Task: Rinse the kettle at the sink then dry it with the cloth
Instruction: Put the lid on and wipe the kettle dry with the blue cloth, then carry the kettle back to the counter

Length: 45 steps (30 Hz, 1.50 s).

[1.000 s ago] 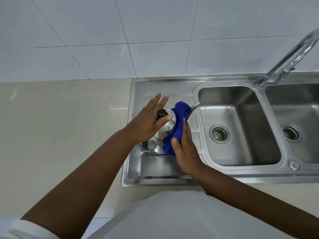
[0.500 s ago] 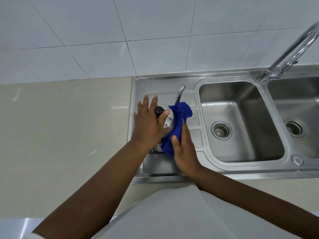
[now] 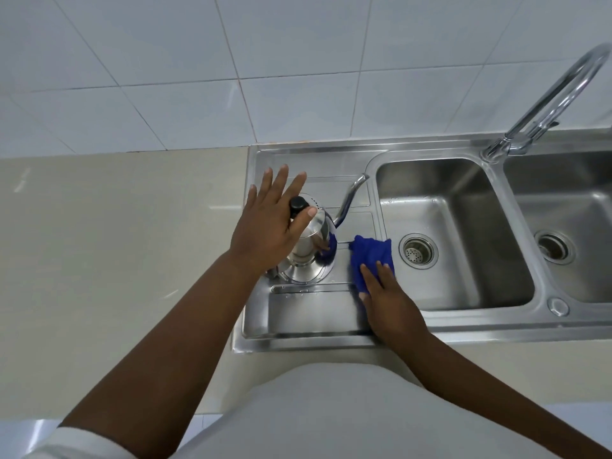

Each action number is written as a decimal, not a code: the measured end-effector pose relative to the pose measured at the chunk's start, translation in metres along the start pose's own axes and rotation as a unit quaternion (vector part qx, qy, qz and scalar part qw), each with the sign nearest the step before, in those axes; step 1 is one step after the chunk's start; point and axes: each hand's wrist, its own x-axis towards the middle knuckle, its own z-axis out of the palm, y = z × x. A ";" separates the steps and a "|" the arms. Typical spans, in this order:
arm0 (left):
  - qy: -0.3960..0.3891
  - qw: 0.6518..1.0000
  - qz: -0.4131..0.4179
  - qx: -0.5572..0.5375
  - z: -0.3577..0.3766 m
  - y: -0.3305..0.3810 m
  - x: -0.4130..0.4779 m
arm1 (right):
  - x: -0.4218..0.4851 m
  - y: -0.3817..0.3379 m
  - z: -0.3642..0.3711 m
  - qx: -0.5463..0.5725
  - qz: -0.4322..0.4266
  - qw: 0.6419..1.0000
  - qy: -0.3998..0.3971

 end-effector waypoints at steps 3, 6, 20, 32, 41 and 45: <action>-0.022 0.999 0.047 0.004 -0.005 -0.004 0.006 | -0.006 0.003 0.000 -0.094 -0.032 0.995 -0.009; -0.042 0.993 0.105 0.018 -0.010 -0.010 0.013 | 0.003 0.009 -0.003 -0.107 -0.066 0.992 0.033; -0.038 0.980 0.187 0.051 -0.013 -0.016 0.022 | 0.022 0.003 -0.006 0.087 -0.029 0.995 0.031; 0.094 0.955 -0.081 -0.269 -0.004 -0.067 -0.049 | 0.045 -0.036 -0.093 0.525 0.027 0.845 0.099; 0.062 0.936 -0.141 -0.316 -0.001 -0.081 -0.056 | 0.050 -0.028 -0.094 0.525 0.013 0.846 0.094; 0.048 0.936 -0.138 -0.320 -0.006 -0.085 -0.052 | 0.053 -0.029 -0.100 0.537 -0.010 0.839 0.087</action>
